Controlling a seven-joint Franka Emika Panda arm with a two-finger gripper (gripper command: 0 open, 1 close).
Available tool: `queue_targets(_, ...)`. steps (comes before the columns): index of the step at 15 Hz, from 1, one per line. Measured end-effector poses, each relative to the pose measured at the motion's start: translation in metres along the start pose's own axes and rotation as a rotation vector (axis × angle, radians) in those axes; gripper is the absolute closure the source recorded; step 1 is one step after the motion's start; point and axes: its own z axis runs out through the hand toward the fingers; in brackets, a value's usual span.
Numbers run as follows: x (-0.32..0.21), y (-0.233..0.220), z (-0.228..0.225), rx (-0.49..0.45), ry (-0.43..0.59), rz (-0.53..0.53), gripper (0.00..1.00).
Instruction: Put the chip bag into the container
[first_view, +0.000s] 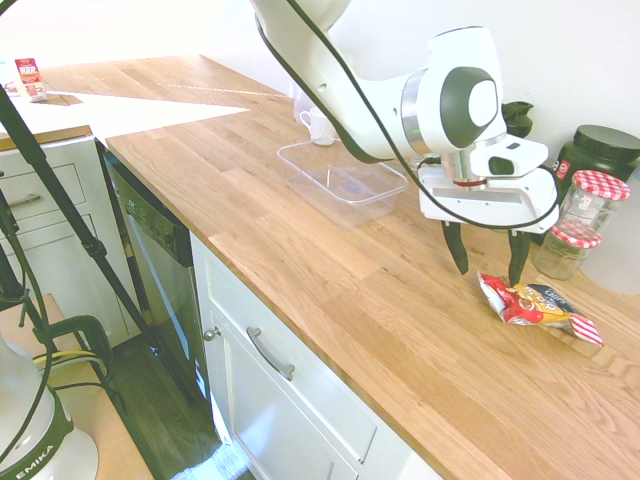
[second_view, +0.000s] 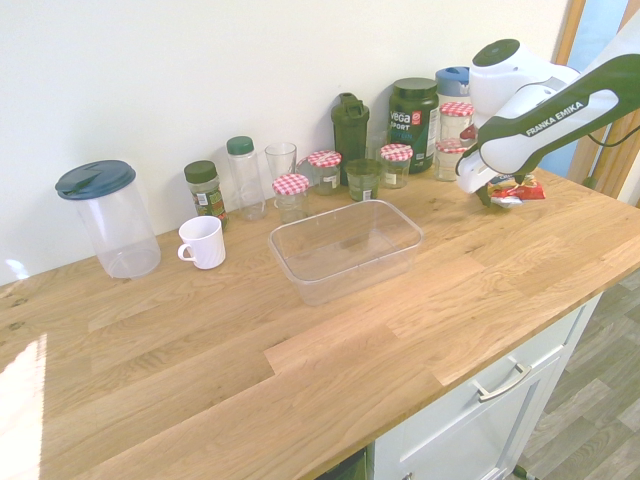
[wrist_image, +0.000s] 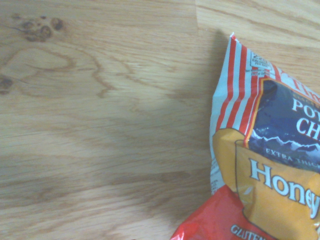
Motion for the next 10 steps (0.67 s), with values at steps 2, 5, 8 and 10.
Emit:
queue_targets(2, 0.002, -0.001, 0.006, -0.010, 0.000, 0.000, 1.00)
queue_targets(5, 0.001, -0.002, 0.011, -0.018, 0.006, -0.006, 1.00)
queue_targets(8, 0.001, -0.001, 0.014, -0.026, 0.013, -0.005, 1.00)
queue_targets(10, 0.000, -0.003, 0.014, -0.032, 0.023, -0.006, 1.00)
